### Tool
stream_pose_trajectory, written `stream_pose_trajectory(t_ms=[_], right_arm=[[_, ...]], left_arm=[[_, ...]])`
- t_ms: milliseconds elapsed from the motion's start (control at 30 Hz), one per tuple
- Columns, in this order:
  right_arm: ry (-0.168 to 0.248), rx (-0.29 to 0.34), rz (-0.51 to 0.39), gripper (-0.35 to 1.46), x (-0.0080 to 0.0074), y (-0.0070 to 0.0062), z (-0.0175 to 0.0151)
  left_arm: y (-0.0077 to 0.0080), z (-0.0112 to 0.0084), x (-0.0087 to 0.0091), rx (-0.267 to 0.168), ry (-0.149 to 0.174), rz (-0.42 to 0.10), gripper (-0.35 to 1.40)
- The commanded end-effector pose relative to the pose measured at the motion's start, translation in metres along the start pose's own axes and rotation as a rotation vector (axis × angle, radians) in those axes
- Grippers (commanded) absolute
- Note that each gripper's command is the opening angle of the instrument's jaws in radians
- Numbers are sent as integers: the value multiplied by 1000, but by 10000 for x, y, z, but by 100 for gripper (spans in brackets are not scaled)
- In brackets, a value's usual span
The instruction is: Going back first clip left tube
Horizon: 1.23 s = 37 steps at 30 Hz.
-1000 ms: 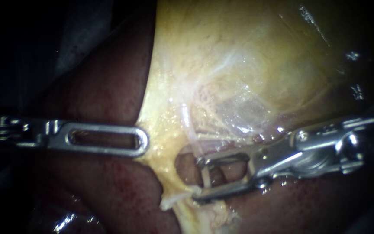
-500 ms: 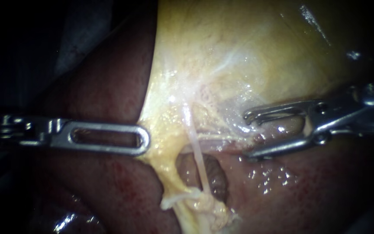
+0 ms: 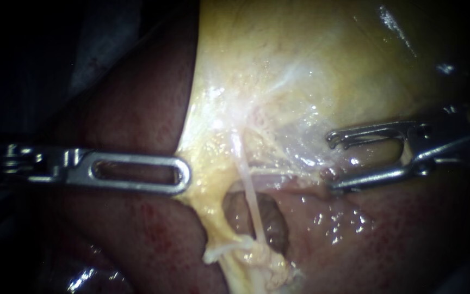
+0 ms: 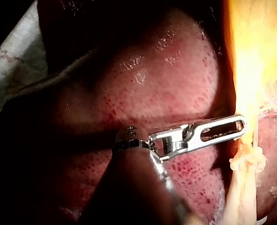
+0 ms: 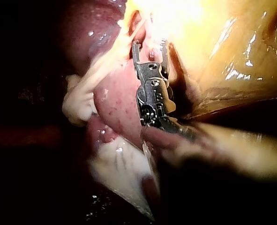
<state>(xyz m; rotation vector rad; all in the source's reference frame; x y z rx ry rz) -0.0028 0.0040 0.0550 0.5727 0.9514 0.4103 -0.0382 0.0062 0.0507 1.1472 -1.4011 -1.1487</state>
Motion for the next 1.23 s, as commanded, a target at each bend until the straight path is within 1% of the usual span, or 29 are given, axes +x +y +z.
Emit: stream_pose_trajectory(t_ms=[33, 100, 300, 467, 767, 1233], right_arm=[[0, 1, 0, 41, 0, 0, 0], [0, 1, 0, 41, 0, -1, -1], [0, 2, -1, 41, -2, -2, -3], [0, 2, -1, 41, -3, -2, -5], [0, 1, 0, 41, -3, -3, -5], [0, -1, 1, 42, -3, -3, -5]], left_arm=[[1, 2, 1, -1, 1, 2, -35], [8, 9, 5, 1, 2, 7, -35], [30, 38, 14, -3, 23, 19, -35], [41, 52, 20, -4, 31, 25, -35], [45, 52, 18, -5, 35, 25, -35], [46, 52, 18, -5, 35, 25, -35]])
